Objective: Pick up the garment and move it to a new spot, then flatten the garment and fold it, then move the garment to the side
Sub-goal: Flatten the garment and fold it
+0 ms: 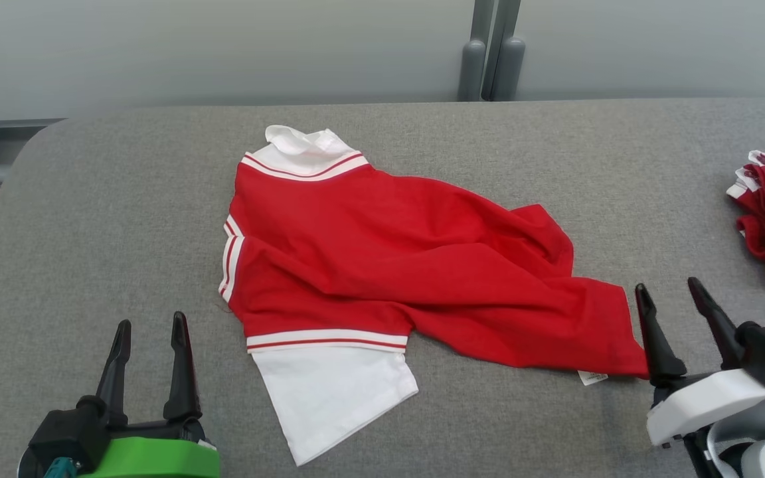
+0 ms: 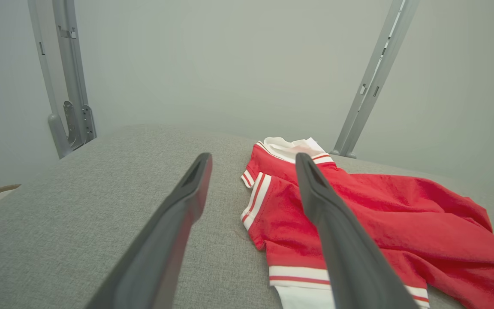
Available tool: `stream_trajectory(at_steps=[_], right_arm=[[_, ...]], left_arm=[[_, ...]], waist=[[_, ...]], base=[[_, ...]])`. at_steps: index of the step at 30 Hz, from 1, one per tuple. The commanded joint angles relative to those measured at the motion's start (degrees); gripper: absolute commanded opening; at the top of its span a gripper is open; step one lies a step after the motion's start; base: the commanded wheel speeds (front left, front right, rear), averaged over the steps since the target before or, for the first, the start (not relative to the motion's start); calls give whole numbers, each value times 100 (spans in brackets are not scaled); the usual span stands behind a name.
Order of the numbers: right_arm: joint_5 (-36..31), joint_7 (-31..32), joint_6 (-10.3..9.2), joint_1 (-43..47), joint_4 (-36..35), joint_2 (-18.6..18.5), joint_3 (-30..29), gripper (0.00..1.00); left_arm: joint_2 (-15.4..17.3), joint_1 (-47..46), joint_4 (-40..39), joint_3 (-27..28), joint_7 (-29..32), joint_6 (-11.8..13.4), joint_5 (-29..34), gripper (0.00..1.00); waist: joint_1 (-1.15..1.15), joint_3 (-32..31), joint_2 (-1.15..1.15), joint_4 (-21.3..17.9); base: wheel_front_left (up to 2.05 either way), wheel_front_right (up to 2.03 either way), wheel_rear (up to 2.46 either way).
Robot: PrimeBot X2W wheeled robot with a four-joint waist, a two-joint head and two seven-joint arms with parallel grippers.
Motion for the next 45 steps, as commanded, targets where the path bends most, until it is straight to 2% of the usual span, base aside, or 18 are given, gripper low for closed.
stream_trajectory(at_steps=[1,8,16,45], right_arm=[[-108,-141,-8,-14,64,134,74,100],[-309,-570,-7,76,404,450,381,100],[-604,-874,-7,64,627,543,487,100],[-690,-879,-8,95,854,550,531,100]], left_arm=[[14,32,40,35,0,30,76,100],[14,202,215,-11,0,-27,278,100],[206,388,678,-150,-1,-63,747,100],[216,536,867,-200,-1,-25,784,100]], waist=[[0,-92,0,-25],[0,-386,0,-13],[0,-635,0,-44],[0,-691,0,-104]], base=[[0,0,0],[0,0,0],[0,0,0],[0,0,0]])
